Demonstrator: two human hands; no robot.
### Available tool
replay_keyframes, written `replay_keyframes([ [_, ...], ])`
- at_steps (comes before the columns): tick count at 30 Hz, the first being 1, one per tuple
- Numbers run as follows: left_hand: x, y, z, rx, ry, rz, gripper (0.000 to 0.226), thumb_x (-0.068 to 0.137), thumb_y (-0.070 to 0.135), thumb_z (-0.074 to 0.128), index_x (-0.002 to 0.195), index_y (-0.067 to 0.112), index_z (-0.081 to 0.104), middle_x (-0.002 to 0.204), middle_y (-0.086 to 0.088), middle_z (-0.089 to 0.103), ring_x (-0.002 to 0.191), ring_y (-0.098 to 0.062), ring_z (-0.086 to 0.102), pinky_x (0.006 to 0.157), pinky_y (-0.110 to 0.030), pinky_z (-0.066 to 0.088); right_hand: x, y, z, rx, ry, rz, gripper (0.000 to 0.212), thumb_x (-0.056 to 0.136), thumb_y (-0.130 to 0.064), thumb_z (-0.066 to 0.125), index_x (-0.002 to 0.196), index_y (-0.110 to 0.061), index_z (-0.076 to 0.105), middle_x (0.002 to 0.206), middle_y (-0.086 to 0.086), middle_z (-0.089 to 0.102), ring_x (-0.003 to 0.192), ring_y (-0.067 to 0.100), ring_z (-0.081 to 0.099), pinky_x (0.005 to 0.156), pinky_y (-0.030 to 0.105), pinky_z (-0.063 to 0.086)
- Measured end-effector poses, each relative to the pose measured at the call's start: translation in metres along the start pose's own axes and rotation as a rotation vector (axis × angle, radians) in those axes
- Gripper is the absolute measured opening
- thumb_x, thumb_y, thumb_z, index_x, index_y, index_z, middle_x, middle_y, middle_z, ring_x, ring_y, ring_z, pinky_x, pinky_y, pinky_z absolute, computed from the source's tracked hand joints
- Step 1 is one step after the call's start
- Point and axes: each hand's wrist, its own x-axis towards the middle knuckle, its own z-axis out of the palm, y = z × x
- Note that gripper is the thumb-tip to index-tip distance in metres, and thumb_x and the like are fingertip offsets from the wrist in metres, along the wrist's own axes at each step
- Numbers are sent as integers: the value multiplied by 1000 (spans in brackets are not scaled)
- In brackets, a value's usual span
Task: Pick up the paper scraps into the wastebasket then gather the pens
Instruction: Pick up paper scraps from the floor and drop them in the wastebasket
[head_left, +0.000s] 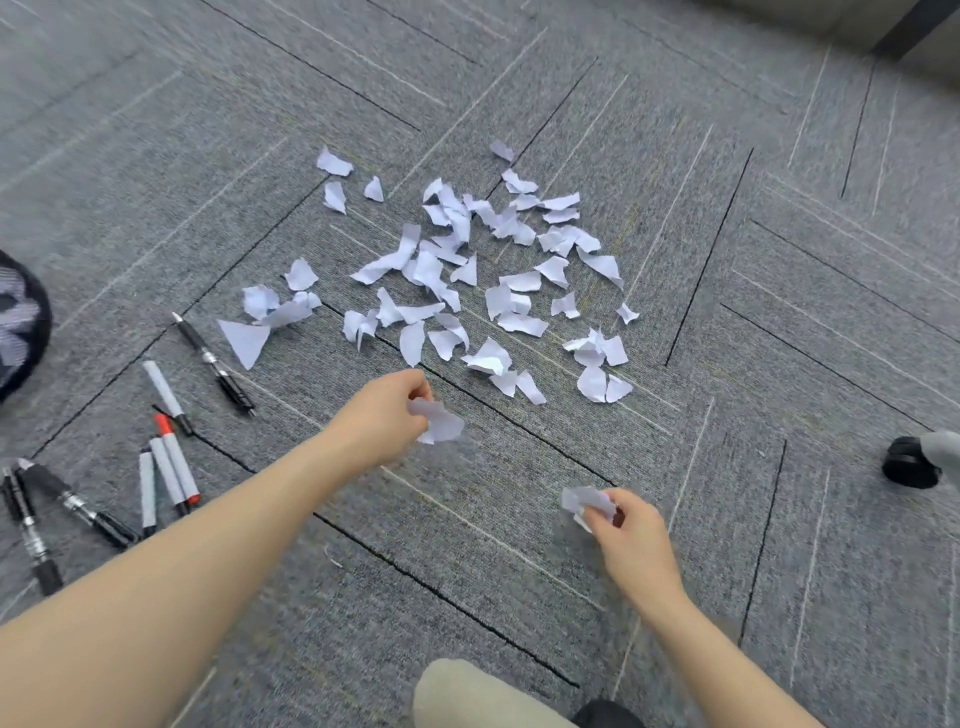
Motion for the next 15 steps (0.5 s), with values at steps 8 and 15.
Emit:
replay_keyframes([
  [8, -22, 2, -154, -296, 494, 37, 14, 82, -1, 49, 77, 13, 49, 62, 1, 46, 50, -10, 46, 48, -22, 40, 31, -230, 26, 326, -207, -454, 19, 84, -23, 65, 89, -5, 67, 88, 30, 60, 65, 18, 46, 63, 40, 45],
  [15, -108, -18, -280, -456, 1110, 129, 16, 84, 6, 57, 77, 19, 52, 68, 2, 56, 54, -3, 52, 45, -10, 37, -31, -420, 76, 573, -326, -883, 9, 86, -17, 65, 78, -13, 67, 70, 1, 59, 66, 13, 47, 64, 31, 40],
])
